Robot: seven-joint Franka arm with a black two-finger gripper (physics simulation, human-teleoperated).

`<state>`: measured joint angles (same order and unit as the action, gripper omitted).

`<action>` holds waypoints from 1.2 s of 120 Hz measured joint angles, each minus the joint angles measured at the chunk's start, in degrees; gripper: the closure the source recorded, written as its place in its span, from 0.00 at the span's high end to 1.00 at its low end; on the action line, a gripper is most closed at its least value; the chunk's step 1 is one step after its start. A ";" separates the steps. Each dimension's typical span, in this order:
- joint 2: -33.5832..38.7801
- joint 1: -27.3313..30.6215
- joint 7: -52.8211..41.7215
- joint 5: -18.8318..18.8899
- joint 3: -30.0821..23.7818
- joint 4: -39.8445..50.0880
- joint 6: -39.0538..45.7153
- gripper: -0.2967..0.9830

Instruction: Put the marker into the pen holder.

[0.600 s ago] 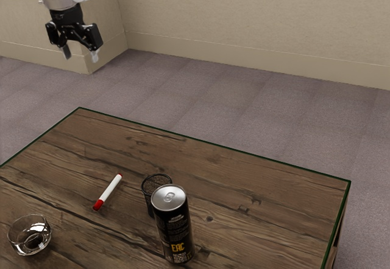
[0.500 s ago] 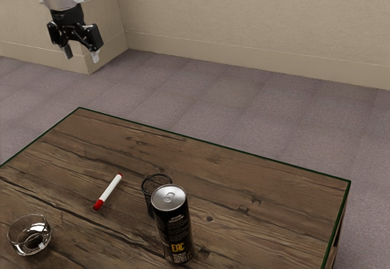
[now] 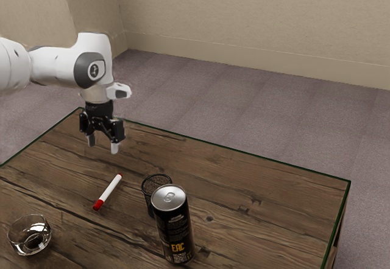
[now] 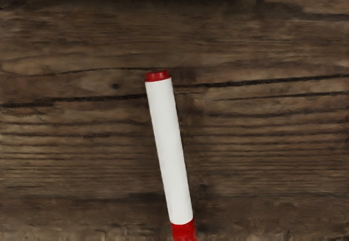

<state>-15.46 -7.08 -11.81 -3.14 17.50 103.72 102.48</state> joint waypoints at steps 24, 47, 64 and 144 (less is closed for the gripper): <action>14.86 1.12 0.68 3.17 2.03 26.35 16.24 0.75; 14.82 4.45 1.15 4.75 1.99 31.97 31.68 0.75; 10.69 2.95 1.49 4.84 1.98 30.63 34.98 0.75; 9.12 -4.03 0.03 1.85 2.09 36.38 36.90 0.51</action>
<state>-6.33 -11.11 -11.79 -1.29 19.59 140.10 139.37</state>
